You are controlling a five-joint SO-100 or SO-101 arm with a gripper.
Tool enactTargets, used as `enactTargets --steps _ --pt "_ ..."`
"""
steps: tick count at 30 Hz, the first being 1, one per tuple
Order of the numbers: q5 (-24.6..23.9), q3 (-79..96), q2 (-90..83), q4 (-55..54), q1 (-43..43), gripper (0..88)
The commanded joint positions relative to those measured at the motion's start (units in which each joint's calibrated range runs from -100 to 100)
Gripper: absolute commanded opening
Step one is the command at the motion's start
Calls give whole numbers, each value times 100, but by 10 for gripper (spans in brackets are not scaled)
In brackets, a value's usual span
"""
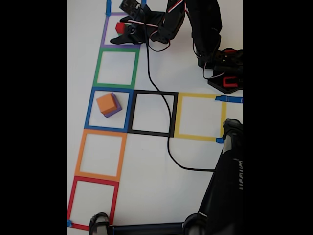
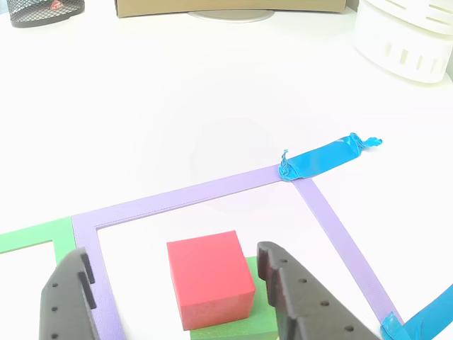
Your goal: Tower of hanoi
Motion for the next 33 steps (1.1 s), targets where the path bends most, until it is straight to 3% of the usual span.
enactTargets --steps 1,19,30,33 --pt "0 -175 -4 -121 84 206" --pt "0 -102 4 -129 16 43" --pt "0 -93 -222 -89 -156 16" --pt "0 -75 -779 365 -252 14"
